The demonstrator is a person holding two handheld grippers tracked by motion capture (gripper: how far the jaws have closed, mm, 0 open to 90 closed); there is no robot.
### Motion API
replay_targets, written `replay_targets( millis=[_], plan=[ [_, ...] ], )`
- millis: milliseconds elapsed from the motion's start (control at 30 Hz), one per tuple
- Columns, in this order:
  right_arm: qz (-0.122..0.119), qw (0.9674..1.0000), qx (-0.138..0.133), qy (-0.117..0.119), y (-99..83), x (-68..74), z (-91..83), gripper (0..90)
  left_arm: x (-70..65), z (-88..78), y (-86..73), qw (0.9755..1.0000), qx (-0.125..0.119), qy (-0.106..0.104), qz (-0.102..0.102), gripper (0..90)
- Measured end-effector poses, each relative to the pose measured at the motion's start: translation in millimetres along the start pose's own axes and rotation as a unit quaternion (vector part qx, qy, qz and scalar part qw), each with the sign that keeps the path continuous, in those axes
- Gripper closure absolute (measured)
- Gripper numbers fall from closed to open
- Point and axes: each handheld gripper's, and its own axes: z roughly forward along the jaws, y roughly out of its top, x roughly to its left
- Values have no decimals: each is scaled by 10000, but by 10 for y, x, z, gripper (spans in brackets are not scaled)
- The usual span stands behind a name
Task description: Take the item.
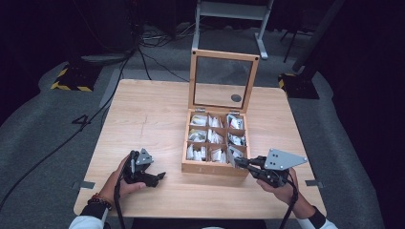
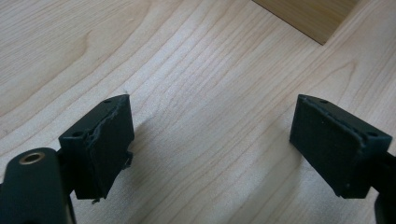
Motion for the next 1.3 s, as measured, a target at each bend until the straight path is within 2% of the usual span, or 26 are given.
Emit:
replay_targets(
  millis=[400,800,1133,1167,1267,1300],
  plan=[
    [-200,9982,158,539,10,235,141,900,-1,0,0,10000,0,-4,-7,140],
    [-344,9948,368,881,-32,358,258,900,0,0,0,10000,3,-4,1,140],
    [-433,9900,822,1063,-160,390,426,900,0,0,0,10000,1,-2,0,141],
    [-468,9883,964,1084,-203,395,470,900,0,0,0,10000,1,-1,3,141],
    [-497,9870,1060,1105,-238,390,502,900,0,0,0,10000,1,-1,2,141],
    [-564,9852,1192,1095,-271,388,532,900,1,0,0,10000,2,-1,4,141]
  ],
)
